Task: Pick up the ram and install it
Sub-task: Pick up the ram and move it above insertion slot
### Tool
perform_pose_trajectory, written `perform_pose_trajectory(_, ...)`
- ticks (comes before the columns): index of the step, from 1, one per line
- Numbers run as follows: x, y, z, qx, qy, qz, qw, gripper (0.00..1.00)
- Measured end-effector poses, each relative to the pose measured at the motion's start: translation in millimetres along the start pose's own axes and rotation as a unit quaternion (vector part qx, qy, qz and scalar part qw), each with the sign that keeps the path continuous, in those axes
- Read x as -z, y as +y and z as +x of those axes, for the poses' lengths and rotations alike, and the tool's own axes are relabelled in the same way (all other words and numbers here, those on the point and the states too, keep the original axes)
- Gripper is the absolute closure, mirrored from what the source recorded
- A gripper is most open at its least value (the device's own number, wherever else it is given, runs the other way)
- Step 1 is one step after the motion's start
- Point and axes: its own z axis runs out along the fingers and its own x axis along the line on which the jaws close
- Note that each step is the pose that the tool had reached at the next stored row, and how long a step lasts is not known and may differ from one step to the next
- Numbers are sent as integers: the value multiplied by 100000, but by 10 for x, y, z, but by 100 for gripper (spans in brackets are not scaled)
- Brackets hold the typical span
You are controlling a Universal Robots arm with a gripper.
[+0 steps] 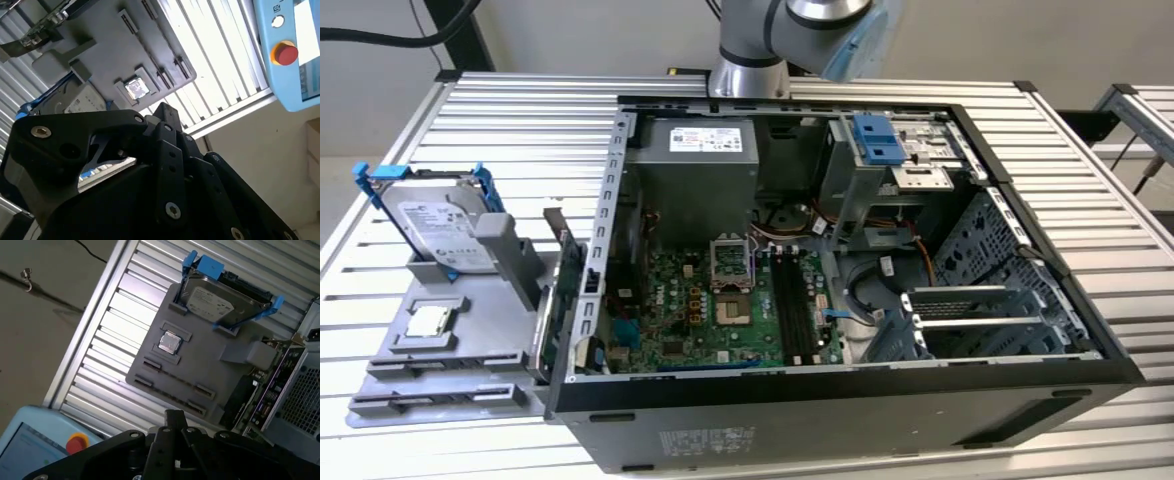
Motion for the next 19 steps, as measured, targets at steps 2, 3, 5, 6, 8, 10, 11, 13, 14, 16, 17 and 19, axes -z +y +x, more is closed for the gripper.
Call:
perform_pose_trajectory(2,0,0,0,1798,60,-4,99984,100)
perform_pose_trajectory(3,0,0,0,2775,91,-8,99961,100)
perform_pose_trajectory(5,0,0,0,4572,150,-10,99895,100)
perform_pose_trajectory(6,0,0,0,5490,174,-8,99849,100)
perform_pose_trajectory(8,0,0,0,7318,204,8,99732,100)
perform_pose_trajectory(10,0,-1,0,9118,227,42,99583,100)
perform_pose_trajectory(11,0,-1,0,10038,238,53,99495,100)
perform_pose_trajectory(13,0,-1,0,11794,275,65,99302,100)
perform_pose_trajectory(14,0,0,0,12717,302,69,99188,100)
perform_pose_trajectory(16,0,0,0,14517,346,77,98940,100)
perform_pose_trajectory(17,0,0,0,15438,356,87,98800,100)
perform_pose_trajectory(19,0,0,0,17218,361,115,98506,100)
